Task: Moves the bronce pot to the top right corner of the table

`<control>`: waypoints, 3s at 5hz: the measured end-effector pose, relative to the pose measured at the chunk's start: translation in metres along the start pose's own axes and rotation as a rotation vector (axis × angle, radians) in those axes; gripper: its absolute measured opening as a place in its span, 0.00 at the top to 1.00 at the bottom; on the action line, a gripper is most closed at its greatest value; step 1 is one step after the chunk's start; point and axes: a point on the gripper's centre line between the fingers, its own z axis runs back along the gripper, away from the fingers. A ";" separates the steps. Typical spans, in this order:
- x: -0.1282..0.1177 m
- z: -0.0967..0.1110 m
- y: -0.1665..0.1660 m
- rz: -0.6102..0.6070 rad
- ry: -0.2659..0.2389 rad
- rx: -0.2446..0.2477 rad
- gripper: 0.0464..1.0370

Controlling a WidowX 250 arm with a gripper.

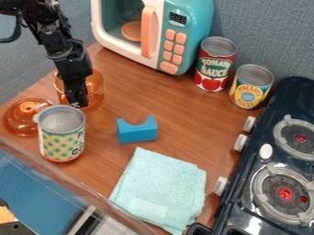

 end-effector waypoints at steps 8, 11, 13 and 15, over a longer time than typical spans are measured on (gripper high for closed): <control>0.150 0.041 -0.040 -0.181 -0.215 -0.041 0.97; 0.187 -0.001 -0.080 -0.274 -0.253 -0.146 0.97; 0.192 -0.016 -0.085 -0.315 -0.242 -0.172 0.95; 0.187 -0.022 -0.091 -0.295 -0.207 -0.229 0.48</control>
